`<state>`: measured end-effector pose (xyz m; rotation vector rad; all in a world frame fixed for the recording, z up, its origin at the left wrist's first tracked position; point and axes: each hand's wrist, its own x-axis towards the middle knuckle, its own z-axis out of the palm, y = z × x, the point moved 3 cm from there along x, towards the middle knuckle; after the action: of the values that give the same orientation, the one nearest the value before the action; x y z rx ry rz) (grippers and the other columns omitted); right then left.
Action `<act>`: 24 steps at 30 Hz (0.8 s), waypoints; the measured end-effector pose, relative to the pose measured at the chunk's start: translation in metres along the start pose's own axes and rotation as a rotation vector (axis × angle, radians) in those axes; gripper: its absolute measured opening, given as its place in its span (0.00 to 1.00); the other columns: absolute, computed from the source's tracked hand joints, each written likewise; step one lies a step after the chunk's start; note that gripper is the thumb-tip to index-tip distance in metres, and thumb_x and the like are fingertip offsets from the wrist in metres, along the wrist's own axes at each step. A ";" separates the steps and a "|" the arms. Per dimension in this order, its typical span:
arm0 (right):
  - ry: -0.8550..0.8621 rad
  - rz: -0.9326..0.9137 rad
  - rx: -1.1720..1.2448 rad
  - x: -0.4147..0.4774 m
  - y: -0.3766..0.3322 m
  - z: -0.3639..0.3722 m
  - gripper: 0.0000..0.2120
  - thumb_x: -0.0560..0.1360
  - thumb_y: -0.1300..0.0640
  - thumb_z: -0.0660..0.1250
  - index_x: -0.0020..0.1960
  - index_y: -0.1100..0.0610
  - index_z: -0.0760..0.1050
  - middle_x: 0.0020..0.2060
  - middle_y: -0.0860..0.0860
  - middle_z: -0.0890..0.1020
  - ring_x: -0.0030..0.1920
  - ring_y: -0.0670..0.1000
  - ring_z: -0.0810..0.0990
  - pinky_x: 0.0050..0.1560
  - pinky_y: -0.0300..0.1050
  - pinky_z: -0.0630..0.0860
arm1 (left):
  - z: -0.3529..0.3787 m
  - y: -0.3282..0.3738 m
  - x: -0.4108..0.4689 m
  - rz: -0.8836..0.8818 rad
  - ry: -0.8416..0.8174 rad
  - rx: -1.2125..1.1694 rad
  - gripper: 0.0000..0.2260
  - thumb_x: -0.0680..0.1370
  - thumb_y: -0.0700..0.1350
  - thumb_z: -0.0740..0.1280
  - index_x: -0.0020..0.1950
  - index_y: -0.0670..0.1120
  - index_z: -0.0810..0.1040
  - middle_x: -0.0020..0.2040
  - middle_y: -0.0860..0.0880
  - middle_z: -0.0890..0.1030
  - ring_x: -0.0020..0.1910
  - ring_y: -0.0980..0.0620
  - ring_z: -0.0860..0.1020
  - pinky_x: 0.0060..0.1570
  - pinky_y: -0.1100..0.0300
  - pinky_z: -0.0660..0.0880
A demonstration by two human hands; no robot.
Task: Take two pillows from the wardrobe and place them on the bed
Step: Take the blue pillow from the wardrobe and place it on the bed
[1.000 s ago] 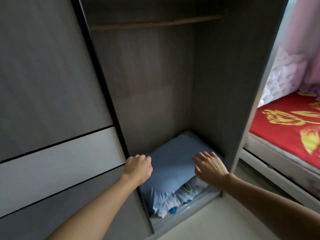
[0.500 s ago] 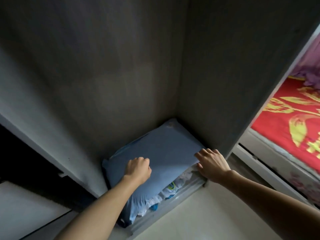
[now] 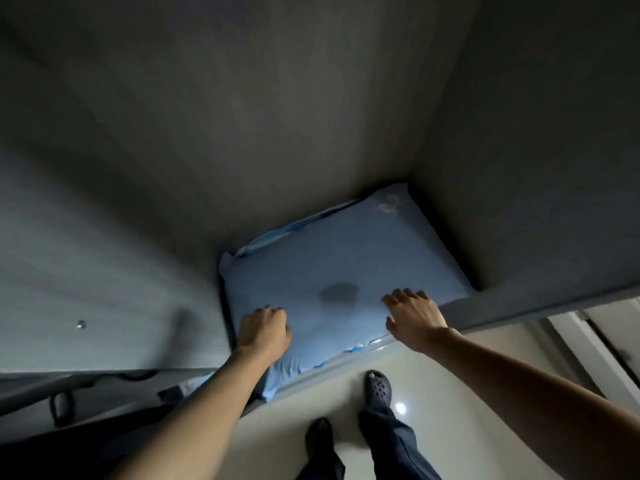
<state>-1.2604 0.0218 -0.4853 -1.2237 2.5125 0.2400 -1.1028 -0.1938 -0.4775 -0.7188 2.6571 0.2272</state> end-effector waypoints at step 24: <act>0.241 -0.224 -0.044 0.131 0.063 0.185 0.40 0.63 0.56 0.74 0.73 0.55 0.64 0.71 0.56 0.70 0.70 0.59 0.68 0.67 0.63 0.63 | 0.216 0.093 0.099 -0.065 0.022 -0.030 0.51 0.62 0.59 0.76 0.77 0.46 0.53 0.76 0.33 0.53 0.75 0.34 0.54 0.71 0.39 0.56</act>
<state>-1.3436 0.0188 -0.7050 -1.6243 2.5474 0.0985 -1.1612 -0.1050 -0.7093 -0.8202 2.6508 0.2431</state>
